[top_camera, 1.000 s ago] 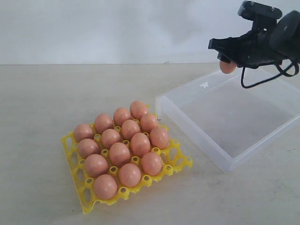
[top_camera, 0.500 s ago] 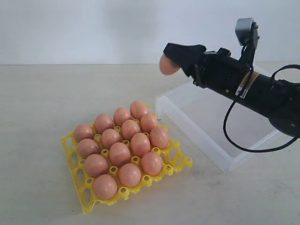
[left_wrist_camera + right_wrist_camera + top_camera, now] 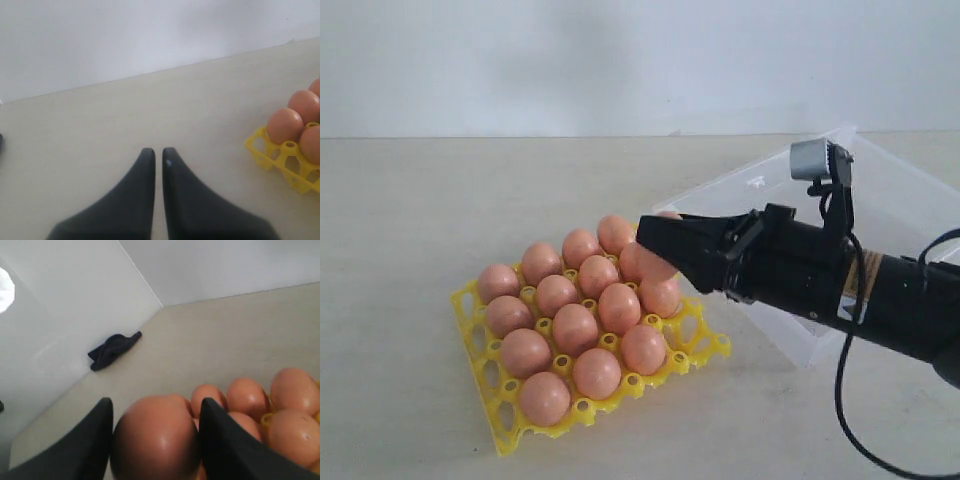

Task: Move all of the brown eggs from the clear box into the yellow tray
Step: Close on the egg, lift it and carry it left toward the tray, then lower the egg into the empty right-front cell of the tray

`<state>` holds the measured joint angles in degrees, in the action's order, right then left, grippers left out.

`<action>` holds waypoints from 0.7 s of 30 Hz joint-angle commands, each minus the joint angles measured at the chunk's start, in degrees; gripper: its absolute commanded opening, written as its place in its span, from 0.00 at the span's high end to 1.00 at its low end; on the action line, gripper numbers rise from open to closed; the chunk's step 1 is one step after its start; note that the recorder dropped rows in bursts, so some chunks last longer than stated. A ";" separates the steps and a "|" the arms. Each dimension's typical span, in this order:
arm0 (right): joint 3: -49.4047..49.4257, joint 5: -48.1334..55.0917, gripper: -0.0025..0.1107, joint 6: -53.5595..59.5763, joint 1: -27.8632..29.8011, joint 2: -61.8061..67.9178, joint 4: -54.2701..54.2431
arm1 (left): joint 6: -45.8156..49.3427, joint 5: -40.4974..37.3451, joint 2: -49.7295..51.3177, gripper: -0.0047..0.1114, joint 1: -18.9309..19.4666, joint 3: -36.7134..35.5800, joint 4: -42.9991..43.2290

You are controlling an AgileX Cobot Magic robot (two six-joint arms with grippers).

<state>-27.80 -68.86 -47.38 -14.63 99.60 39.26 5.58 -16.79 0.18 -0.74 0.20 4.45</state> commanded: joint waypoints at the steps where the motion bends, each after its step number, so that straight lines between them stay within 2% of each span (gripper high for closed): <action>1: 4.23 6.09 0.98 6.95 -0.24 -1.19 -1.23 | -0.18 0.02 -0.18 0.92 -0.44 -0.20 -0.11; 4: 4.41 10.87 0.98 11.12 -0.24 -1.09 -0.63 | -0.18 0.02 -0.18 0.92 -0.44 -0.20 -0.11; 8: 4.28 11.91 0.98 15.05 -0.24 -1.09 -2.44 | -0.18 0.02 -0.18 0.92 -0.44 -0.20 -0.11; 13: 4.28 17.09 0.98 20.04 -0.24 -1.09 -7.82 | -0.18 0.02 -0.18 0.92 -0.44 -0.20 -0.11; 21: 0.66 19.46 0.98 21.46 -0.24 0.50 -8.27 | -0.18 0.02 -0.18 0.92 -0.44 -0.20 -0.11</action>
<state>-25.36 -51.00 -26.75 -14.83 98.94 31.02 5.58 -16.79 0.18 -0.74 0.20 4.45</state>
